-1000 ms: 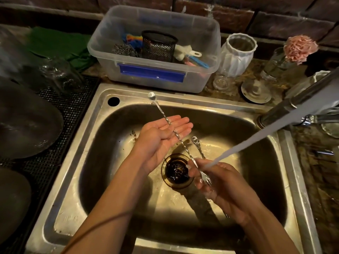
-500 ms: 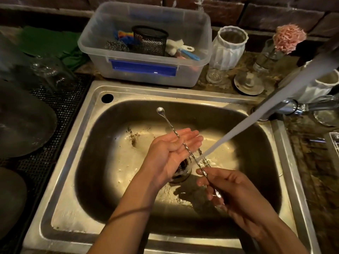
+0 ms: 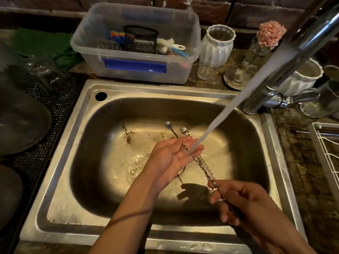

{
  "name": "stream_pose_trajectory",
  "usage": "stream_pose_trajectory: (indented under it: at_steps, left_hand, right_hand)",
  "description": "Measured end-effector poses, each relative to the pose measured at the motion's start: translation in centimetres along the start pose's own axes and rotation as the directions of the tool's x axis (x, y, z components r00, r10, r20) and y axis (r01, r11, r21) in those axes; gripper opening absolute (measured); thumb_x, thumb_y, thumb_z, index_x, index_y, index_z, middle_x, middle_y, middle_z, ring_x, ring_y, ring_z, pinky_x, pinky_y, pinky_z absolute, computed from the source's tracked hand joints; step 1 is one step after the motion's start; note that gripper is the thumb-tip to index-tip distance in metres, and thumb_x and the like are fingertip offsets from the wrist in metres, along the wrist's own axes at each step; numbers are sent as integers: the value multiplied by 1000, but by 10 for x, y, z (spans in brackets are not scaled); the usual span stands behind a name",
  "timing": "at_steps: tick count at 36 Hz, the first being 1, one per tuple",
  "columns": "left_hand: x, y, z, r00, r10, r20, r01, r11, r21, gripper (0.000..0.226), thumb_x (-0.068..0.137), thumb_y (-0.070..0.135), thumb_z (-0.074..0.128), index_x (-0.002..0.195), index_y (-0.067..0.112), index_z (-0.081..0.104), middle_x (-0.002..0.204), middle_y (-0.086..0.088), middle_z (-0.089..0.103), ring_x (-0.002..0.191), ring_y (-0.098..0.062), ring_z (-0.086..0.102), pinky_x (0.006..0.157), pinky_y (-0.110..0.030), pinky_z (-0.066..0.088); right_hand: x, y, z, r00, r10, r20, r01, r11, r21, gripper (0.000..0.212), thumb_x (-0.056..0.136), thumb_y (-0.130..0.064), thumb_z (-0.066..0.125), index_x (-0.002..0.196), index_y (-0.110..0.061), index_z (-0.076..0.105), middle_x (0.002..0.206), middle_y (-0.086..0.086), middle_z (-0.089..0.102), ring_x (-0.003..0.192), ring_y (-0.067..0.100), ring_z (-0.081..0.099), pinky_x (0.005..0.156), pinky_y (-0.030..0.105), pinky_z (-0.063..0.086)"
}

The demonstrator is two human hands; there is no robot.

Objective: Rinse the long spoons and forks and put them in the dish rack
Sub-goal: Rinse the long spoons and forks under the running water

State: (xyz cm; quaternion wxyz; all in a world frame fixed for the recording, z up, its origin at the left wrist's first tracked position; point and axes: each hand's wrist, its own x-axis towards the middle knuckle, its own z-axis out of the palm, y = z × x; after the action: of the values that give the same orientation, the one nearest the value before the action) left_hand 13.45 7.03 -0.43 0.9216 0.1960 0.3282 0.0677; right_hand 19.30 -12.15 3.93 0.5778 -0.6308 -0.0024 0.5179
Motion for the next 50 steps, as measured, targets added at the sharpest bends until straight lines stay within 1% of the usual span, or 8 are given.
stream_pose_trajectory:
  at_steps: [12,19,23,28,31,35,45,50]
  left_hand:
    - [-3,-13,-2,999,-6,-43,7,1000,15,27,103,4,45,114,-17,58,109,-32,71,99,-40,73,74,-38,62]
    - [-8,-19,-4,998,4,-69,-4,1000,4,27,102,4,47,101,-14,67,105,-32,72,95,-39,74,72,-38,63]
    - [-9,-24,-5,994,1,-108,-3,1000,-16,25,101,5,50,112,-16,60,102,-32,73,92,-38,75,68,-36,63]
    - [-11,-28,-7,985,27,-171,-33,999,-31,28,101,7,51,118,-14,57,100,-32,73,90,-36,76,66,-34,62]
    - [-11,-35,-8,976,66,-207,-74,997,-35,28,101,8,52,121,-11,56,99,-30,74,90,-34,76,67,-33,62]
    - [-11,-44,-5,974,79,-213,-81,997,-3,25,100,7,54,114,-11,61,100,-28,74,86,-32,77,68,-31,63]
    - [-2,-43,1,954,101,-281,-69,990,121,15,99,1,53,101,-8,65,92,-25,76,91,-34,76,77,-34,64]
    - [9,-35,0,922,154,-355,-71,969,236,16,100,-2,51,102,-8,64,89,-25,76,82,-30,78,72,-32,64]
  right_hand:
    - [-23,3,-15,995,57,87,-51,996,-73,28,86,-15,56,82,6,74,60,30,65,33,20,52,35,20,42]
    - [-39,5,-22,991,75,107,-68,995,-69,27,79,-12,58,91,5,76,75,35,68,39,27,60,33,24,45]
    - [-49,0,-20,992,99,81,-92,991,-92,29,73,-12,59,89,5,76,81,37,69,38,31,59,33,26,47]
    - [-56,-3,-21,988,137,70,-113,955,-275,27,95,-8,51,87,0,76,61,22,70,33,18,54,34,21,43]
    - [-53,-3,-17,997,81,-8,-79,935,-345,20,98,-6,51,109,-15,65,77,17,76,35,22,55,31,22,41]
    - [-36,-1,-8,998,9,-56,-34,890,-455,14,99,-14,53,103,-26,61,75,15,75,40,26,54,36,21,39]
    - [27,20,12,956,-269,-119,68,597,-799,14,96,-24,60,84,-30,58,63,-6,73,56,4,69,55,23,56]
    - [51,26,20,927,-362,-96,74,429,-900,11,94,-38,61,94,-27,59,82,0,73,75,18,69,69,38,60]
